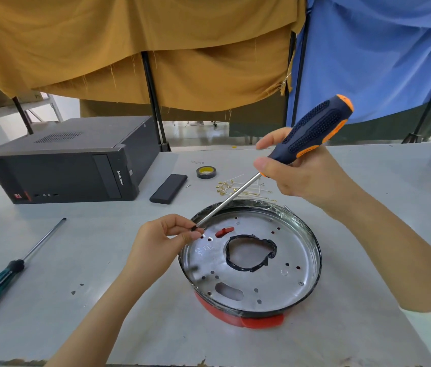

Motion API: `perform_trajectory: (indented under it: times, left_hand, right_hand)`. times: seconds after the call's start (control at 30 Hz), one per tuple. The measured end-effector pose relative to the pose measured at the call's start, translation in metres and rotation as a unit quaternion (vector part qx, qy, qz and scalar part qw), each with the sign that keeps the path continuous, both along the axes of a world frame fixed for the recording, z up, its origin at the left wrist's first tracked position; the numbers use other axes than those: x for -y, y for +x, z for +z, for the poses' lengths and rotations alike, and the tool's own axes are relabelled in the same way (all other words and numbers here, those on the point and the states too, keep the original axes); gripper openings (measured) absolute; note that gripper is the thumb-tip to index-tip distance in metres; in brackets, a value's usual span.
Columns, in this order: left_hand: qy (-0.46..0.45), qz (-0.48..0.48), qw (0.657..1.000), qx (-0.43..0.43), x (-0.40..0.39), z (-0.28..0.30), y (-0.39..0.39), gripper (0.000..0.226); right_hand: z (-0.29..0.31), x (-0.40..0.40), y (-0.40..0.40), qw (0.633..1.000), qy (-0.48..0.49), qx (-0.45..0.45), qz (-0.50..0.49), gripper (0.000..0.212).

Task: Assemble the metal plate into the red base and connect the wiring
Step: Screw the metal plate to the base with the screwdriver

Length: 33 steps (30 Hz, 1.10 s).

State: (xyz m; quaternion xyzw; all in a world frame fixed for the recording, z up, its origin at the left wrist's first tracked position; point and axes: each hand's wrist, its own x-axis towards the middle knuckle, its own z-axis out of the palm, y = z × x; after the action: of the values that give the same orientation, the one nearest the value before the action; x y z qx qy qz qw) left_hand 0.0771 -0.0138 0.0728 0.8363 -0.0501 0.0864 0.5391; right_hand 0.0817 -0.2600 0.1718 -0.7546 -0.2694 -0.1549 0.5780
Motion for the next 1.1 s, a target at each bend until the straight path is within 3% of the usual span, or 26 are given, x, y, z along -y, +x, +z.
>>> perform_trajectory:
  times: [0.07,0.2,0.37,0.63,0.73,0.87,0.97,1.1]
  left_hand:
    - [0.001,0.027,1.000,0.006,-0.002,0.003,0.002,0.014]
    - [0.039,0.030,0.999,0.021,0.002,0.002,0.002,0.016]
    - [0.049,-0.011,0.998,0.049,0.009,-0.001,0.000,0.019]
    - [0.048,-0.067,0.995,0.060,0.012,-0.001,-0.003,0.053]
    - [0.072,-0.073,0.993,0.058,0.013,-0.001,-0.003,0.054]
    - [0.096,-0.125,0.987,0.037,0.004,0.004,-0.003,0.072]
    - [0.044,-0.113,0.992,0.038,-0.005,0.000,-0.003,0.072]
    - [-0.061,-0.074,0.995,-0.005,-0.007,-0.030,-0.007,0.052]
  right_hand:
    - [0.000,-0.003,-0.001,1.000,-0.008,0.030,-0.003,0.011]
    - [-0.004,-0.016,0.001,0.996,0.002,0.064,-0.070,0.040]
    - [-0.005,-0.025,0.002,0.997,0.065,0.038,-0.034,0.042]
    - [-0.007,-0.023,-0.002,0.994,0.098,0.021,-0.042,0.043]
    - [-0.009,-0.023,-0.002,0.995,0.086,0.030,-0.050,0.044]
    - [-0.007,-0.022,-0.004,0.996,0.058,0.033,-0.052,0.042]
    - [-0.004,-0.020,-0.006,0.998,0.037,0.023,-0.039,0.040]
    - [-0.001,-0.025,-0.010,1.000,0.003,-0.009,0.003,0.042]
